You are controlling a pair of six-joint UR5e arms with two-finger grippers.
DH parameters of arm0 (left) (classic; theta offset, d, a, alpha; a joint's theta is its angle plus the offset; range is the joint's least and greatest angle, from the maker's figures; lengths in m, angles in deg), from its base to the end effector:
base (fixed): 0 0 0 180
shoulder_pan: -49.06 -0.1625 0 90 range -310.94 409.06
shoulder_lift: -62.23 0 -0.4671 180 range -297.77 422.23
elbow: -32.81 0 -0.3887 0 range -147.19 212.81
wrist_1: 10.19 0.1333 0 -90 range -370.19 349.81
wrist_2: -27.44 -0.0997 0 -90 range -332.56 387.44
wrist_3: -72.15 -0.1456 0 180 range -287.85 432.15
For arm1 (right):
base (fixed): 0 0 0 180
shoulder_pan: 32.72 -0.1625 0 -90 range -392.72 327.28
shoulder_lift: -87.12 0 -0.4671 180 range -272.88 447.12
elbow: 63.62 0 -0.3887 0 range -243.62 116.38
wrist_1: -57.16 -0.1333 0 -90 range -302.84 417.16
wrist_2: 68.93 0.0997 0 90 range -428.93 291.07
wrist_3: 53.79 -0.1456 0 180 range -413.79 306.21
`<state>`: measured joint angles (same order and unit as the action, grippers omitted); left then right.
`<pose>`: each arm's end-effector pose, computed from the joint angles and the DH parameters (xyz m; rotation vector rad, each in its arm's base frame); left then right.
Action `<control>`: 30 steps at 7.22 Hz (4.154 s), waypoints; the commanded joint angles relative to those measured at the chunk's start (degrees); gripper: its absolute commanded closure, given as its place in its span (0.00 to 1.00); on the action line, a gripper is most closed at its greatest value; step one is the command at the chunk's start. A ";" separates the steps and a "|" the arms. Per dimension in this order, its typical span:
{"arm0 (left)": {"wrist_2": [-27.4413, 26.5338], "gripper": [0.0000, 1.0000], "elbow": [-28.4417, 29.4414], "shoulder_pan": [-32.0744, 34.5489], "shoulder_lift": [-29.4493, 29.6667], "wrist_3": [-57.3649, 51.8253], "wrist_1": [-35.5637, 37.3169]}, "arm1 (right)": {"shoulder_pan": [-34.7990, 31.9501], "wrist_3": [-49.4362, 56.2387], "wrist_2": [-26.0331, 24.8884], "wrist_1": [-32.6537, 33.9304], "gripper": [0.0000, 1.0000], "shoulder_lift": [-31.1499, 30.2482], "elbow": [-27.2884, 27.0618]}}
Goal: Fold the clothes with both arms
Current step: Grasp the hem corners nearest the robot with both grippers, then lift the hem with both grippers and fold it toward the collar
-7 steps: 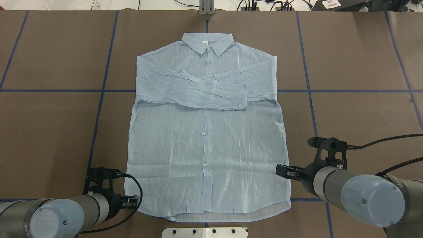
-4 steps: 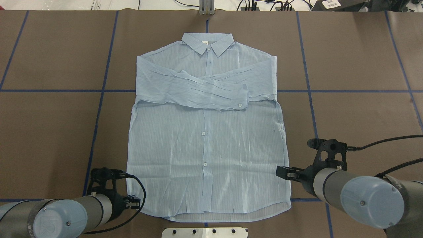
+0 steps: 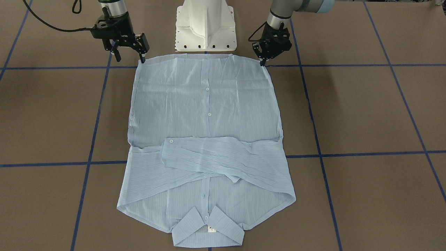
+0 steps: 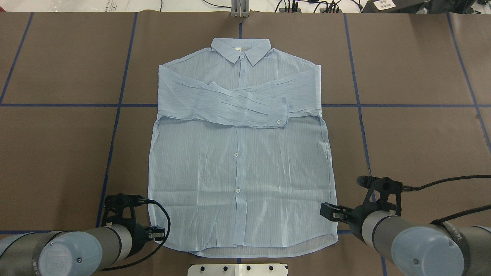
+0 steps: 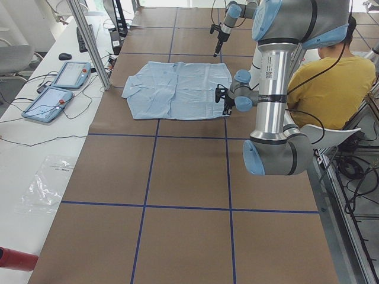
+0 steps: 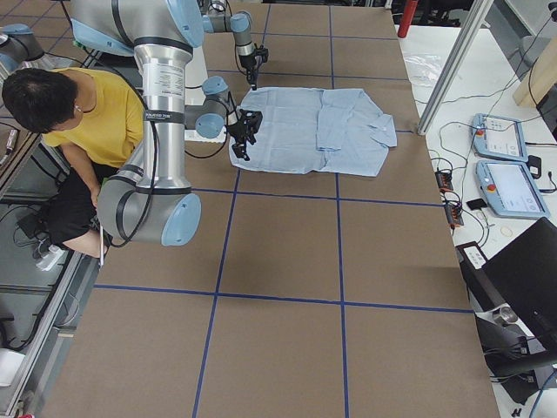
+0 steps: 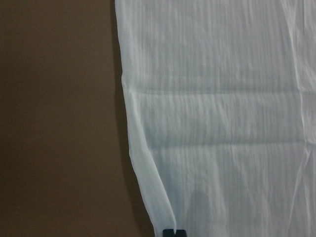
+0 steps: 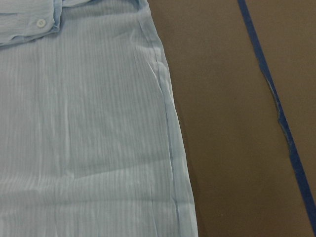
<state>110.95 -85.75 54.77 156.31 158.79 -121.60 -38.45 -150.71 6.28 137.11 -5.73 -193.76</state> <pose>0.5186 -0.2024 0.4230 0.1790 0.9313 -0.0913 -0.4378 -0.2153 0.4156 0.2356 -0.8273 0.3137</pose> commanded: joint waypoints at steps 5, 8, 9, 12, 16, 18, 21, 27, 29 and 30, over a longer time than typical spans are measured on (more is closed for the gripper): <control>-5.11 1.00 -0.45 0.00 -0.03 0.72 -0.38 | 11.26 -10.66 -12.36 -8.24 0.32 -4.35 5.51; -5.55 1.00 -0.63 0.00 -0.03 0.72 -0.38 | 12.67 -10.66 -14.65 -8.15 0.33 -3.56 7.97; -5.55 1.00 -0.63 0.09 -0.12 0.72 -0.38 | 13.02 -10.66 -14.74 -8.06 0.36 -3.21 8.06; -5.47 1.00 -0.63 0.09 -0.12 0.72 -0.38 | 13.20 -10.66 -15.09 -7.97 0.69 -0.93 9.37; -5.12 1.00 -2.20 0.17 -0.30 0.64 -0.38 | 12.59 -10.49 -14.83 -2.53 1.00 -1.09 6.41; -3.98 1.00 -7.19 0.26 -1.17 0.29 0.05 | 12.58 -10.48 -10.39 10.76 1.00 -1.62 -5.58; 6.53 1.00 -26.65 -1.05 -6.09 0.55 9.48 | 14.33 -10.57 -1.67 32.90 1.00 -0.31 -27.20; 12.29 1.00 -15.10 18.91 14.59 -9.07 20.89 | -9.85 -2.67 3.01 45.38 1.00 25.33 -19.65; 12.55 1.00 -11.71 30.27 17.62 -15.96 20.54 | -20.06 1.38 2.66 43.72 1.00 29.29 -12.11; 12.29 1.00 -8.22 32.32 19.37 -15.89 20.45 | -23.77 4.25 2.57 38.66 1.00 31.84 -5.80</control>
<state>123.40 -97.49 82.75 173.49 144.24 -101.01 -56.72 -149.30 8.92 179.95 23.02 -206.24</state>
